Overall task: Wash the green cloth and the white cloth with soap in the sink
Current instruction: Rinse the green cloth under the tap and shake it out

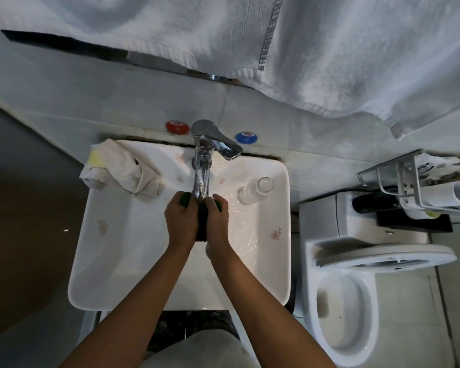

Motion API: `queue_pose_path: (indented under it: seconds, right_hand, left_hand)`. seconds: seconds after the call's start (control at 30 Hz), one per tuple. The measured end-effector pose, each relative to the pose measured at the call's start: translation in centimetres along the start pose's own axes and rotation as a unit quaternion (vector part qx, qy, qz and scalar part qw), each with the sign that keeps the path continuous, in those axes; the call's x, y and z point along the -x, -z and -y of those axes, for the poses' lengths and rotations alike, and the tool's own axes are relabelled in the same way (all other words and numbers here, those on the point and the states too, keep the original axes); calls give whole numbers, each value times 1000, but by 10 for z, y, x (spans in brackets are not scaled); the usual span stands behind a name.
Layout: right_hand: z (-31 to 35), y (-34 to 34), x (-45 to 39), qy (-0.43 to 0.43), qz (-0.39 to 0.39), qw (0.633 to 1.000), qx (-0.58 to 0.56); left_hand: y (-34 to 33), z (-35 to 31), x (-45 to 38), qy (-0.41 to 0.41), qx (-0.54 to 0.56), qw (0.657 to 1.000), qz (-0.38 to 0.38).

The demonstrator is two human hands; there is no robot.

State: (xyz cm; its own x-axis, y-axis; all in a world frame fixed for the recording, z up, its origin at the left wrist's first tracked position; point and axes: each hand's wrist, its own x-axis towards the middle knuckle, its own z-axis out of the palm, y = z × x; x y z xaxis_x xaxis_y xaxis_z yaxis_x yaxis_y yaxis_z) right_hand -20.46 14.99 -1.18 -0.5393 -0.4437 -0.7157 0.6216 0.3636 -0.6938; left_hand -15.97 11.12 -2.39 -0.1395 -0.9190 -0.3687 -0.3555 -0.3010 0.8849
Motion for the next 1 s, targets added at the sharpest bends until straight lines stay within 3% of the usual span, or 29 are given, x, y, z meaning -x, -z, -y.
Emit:
queue_pose_path:
  seconds: [0.1, 0.2, 0.3, 0.4, 0.53, 0.67, 0.8, 0.9, 1.0]
  right_hand:
    - [9, 15, -4, -40, 66, 992, 104]
    - [15, 28, -8, -83, 105, 981, 139]
    - [17, 34, -11, -67, 128, 986, 83]
    - [19, 34, -8, -79, 164, 983, -21]
    - [14, 24, -8, -84, 109, 989, -52]
    - [3, 9, -7, -40, 2, 996, -83]
    - [-2, 2, -9, 9, -57, 996, -73]
    - [-3, 3, -8, -7, -57, 992, -113]
    - [-4, 5, -6, 0, -1, 996, -85]
  left_hand:
    - [12, -3, -2, 54, 61, 993, 81]
    - [27, -6, -3, 61, 119, 967, 219]
    - [36, -8, -1, 38, 127, 946, 294]
    - [39, -5, 0, 27, 109, 942, 317]
    - [35, -8, 8, 55, 104, 948, 294]
    - [19, -7, 20, 37, 70, 978, 191]
    - [16, 3, 20, 51, 33, 993, 105]
    - [13, 5, 23, 112, 45, 992, 45]
    - [8, 4, 26, 139, 64, 988, -6]
